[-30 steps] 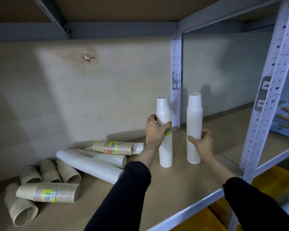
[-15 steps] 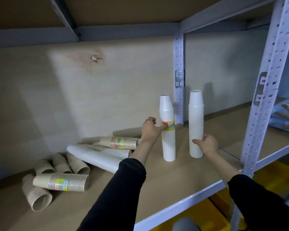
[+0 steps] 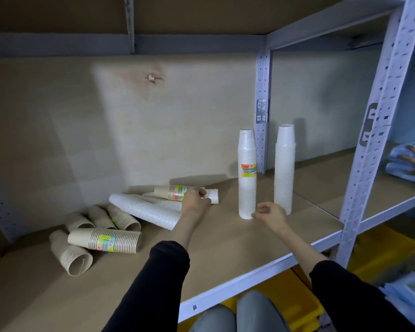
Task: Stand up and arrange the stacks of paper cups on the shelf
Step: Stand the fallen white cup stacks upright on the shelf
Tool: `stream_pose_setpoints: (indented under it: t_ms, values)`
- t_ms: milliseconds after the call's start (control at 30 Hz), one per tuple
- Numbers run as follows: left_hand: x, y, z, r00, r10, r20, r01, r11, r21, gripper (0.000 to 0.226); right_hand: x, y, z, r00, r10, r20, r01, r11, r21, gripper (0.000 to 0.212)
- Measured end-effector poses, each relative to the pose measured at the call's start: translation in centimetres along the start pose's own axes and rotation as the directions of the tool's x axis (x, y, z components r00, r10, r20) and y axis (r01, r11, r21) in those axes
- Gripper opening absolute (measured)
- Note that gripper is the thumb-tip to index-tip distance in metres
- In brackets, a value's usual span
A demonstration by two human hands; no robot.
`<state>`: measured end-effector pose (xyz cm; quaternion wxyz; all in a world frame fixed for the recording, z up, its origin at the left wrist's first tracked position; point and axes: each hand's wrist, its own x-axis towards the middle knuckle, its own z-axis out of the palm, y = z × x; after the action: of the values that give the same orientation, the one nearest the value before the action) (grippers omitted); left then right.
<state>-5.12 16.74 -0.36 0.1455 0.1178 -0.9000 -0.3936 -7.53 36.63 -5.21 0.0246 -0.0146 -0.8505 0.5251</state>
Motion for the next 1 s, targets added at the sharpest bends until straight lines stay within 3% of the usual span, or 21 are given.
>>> stream_pose_setpoints:
  t_ms: [233,333,467,567,767,1000]
  values:
    - [2.1,-4.0,-4.1,1.000,0.006,-0.018,-0.003,0.987,0.160,0.033,1.6,-3.1,4.7,0.991,-0.085,0.102,0.089,0.996,-0.031,0.020]
    - [3.8,-5.0,-5.9,0.999,0.054,-0.001,-0.051,0.945,0.324,0.037,3.4,-4.3,6.7,0.982,-0.128,0.138,0.149,0.977,-0.154,0.032]
    - [6.6,-6.2,-7.7,0.995,0.084,0.047,-0.096,0.830,0.550,0.043,5.5,-5.7,8.9,0.921,-0.285,0.267,0.376,0.830,-0.411,0.047]
    - [8.9,-7.0,-8.4,0.992,0.052,0.114,-0.113,0.767,0.632,0.045,8.0,-6.5,10.5,0.893,-0.298,0.338,0.440,0.733,-0.518,0.049]
    - [12.3,-8.4,-8.3,0.958,0.057,0.281,-0.235,0.718,0.656,0.055,12.6,-7.2,12.8,0.849,-0.193,0.491,0.503,0.577,-0.643,0.064]
    - [14.1,-9.6,-7.7,0.925,0.044,0.378,-0.276,0.761,0.587,0.056,14.3,-6.1,14.3,0.814,-0.209,0.542,0.567,0.490,-0.662,0.054]
